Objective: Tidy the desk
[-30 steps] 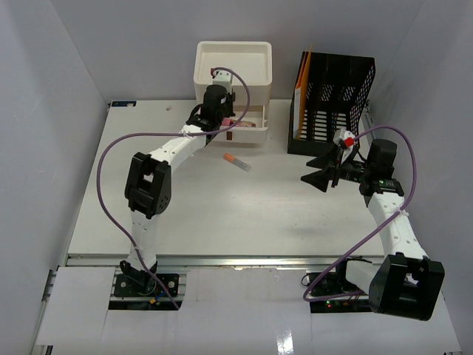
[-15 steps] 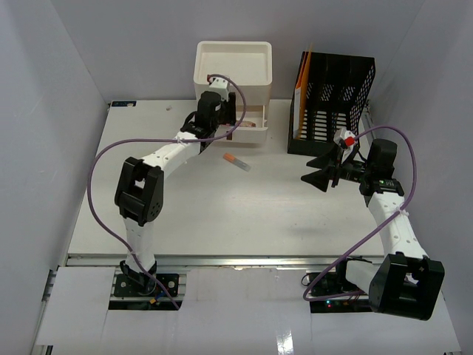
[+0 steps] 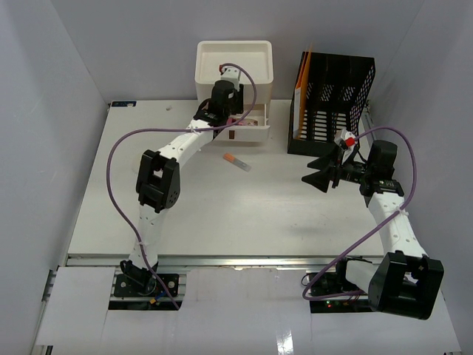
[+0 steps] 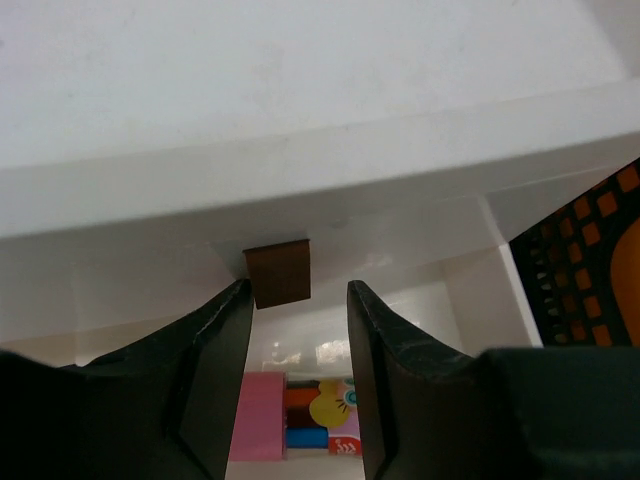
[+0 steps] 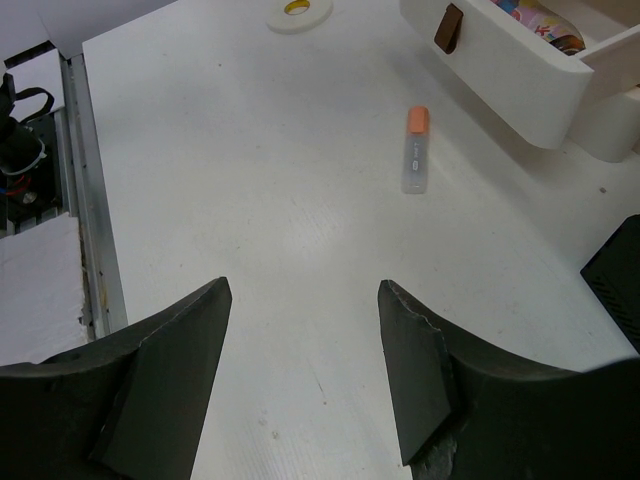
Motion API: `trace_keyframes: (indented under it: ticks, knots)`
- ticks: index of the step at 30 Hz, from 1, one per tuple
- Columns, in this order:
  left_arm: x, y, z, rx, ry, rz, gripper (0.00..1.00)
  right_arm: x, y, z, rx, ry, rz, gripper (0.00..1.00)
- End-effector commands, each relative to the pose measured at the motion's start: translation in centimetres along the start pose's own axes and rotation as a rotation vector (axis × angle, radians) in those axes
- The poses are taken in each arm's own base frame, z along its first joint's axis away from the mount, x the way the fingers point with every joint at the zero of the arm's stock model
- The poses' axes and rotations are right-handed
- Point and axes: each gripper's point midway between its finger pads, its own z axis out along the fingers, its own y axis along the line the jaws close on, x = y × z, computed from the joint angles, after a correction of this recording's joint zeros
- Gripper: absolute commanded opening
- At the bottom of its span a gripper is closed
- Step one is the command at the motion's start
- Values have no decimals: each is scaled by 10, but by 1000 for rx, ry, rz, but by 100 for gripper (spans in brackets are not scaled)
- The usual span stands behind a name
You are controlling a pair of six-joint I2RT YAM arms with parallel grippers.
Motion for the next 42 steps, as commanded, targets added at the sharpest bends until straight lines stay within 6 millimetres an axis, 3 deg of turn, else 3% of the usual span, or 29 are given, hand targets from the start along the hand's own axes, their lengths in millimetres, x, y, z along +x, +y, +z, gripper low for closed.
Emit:
trace_keyframes:
  ticks: [1,8,16,19,22,33,40,42]
  knots:
    - [-24,16,0,-58,-52,-7,51,-3,-1,-1,-12,-14,-19,67]
    - [-32,23,4,-105,-82,-7,36,-2,-2,-2,-8,-15,-16,67]
    - [-47,24,2,-109,-113,5,31,-2,-2,-2,-8,-16,-17,67]
    - [-50,23,-1,-101,-118,7,11,-2,-3,-3,-6,-15,-16,67]
    - [-45,20,-6,-81,-103,1,1,-2,-3,-3,-3,-14,-18,67]
    - [-26,25,-57,-34,-125,-17,0,2,-6,-4,4,-9,-12,67]
    - [-23,24,-74,-6,-136,-42,0,3,-7,-4,11,-6,-8,67]
    - [-15,25,-84,1,-124,-48,0,3,-7,-4,10,-6,-8,67]
